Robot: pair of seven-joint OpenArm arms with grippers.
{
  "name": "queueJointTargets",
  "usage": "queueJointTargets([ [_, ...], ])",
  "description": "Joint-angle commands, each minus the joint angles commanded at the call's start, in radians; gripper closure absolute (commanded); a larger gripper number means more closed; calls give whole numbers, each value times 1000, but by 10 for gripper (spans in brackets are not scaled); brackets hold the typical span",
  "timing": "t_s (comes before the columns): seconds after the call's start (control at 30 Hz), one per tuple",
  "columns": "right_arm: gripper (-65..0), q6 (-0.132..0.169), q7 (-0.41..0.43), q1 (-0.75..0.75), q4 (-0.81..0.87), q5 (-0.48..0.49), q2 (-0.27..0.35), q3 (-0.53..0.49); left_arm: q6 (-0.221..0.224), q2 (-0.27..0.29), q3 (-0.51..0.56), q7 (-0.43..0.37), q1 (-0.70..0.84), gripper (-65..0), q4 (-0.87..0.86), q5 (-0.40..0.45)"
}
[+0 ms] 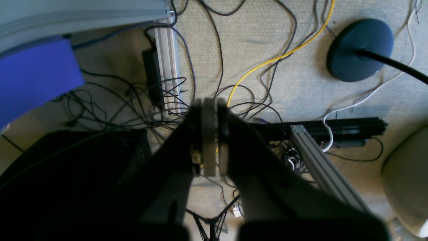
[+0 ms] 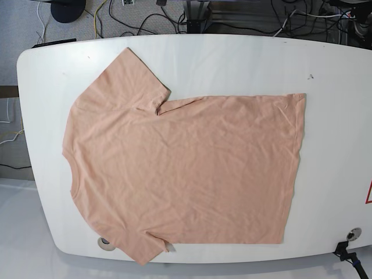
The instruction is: Fold the T-shirt properly
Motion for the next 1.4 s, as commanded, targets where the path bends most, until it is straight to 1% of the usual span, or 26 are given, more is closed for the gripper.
queueJointTargets([
  [0.1,-8,0,-12,-49,68,0,0,0,0,-6,-5,0,51,-23,87,0],
  [0.23,-8,0,-14,-92,129,0,0,0,0,-3,-55,6,120,-23,221,0],
  [0.3,-8,0,-14,-114,158,5,0,0,-2,-5,-71,46,141,-23,287,0],
  [0.37,-8,0,-37,-135,201,6,0,0,-2,-5,-94,87,166,-23,362,0],
  [0.4,-8,0,-55,-143,224,6,0,0,-2,-5,-100,95,180,-23,400,0],
  [0.5,-8,0,-91,-175,308,8,0,0,-2,-5,-100,97,216,-23,489,2],
  [0.63,-8,0,-104,-229,420,8,-2,0,-2,-5,-101,107,259,-23,575,3],
  [0.73,-8,0,-198,-259,512,8,-2,0,-2,-6,-106,204,275,-23,644,2],
  [0.8,-8,0,-239,-284,575,9,-2,0,-3,-6,-123,249,295,-23,697,2],
  [0.93,-8,0,-256,-351,686,9,-2,0,-3,-6,-127,252,362,-23,818,2],
  [1.07,-8,0,-354,-388,793,9,-5,0,-3,-6,-127,252,425,-23,902,5],
  [1.13,-6,0,-382,-402,833,9,-6,0,-3,-6,-127,252,454,-23,931,5],
  [1.27,-6,0,-385,-422,858,9,-6,-2,-3,-6,-127,252,494,-22,956,0],
  [1.4,-5,2,-384,-428,864,9,-6,-2,-3,-6,-129,250,489,-22,970,0],
])
